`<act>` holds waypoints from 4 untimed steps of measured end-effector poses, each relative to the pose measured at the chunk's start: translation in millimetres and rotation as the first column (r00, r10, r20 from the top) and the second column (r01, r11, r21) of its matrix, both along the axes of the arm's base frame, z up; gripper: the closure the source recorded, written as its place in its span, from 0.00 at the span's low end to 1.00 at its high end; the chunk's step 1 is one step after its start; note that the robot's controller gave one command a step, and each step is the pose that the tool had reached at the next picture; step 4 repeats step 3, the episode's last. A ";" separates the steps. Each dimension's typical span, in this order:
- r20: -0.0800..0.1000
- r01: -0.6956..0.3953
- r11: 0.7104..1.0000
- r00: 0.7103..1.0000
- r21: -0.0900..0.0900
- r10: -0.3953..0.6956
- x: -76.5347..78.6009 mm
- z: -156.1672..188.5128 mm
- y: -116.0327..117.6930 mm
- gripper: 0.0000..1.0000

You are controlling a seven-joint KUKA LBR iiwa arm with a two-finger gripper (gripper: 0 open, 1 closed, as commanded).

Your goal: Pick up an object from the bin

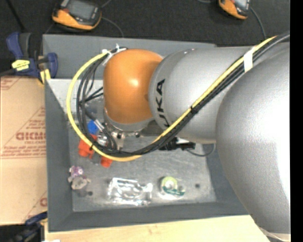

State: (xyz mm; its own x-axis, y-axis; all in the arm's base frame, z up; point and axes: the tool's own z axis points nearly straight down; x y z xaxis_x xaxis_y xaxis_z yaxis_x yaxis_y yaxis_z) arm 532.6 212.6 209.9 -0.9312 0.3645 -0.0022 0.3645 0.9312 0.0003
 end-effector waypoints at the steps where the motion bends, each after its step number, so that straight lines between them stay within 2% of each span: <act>1: 0.000 -0.001 1.000 1.000 -0.001 0.001 0.1 0.0 -0.2 1.00; 2: 0.005 0.036 0.999 0.999 -0.003 -0.036 63.3 -15.8 -72.1 1.00; 3: 0.009 -0.130 0.991 0.991 -0.001 0.130 63.6 99.2 -87.1 1.00; 4: 0.009 -0.130 0.991 0.991 -0.001 0.130 63.6 99.2 -87.1 1.00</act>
Offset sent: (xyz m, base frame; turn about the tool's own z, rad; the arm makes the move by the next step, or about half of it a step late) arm 0.0000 0.0000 0.0000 0.0000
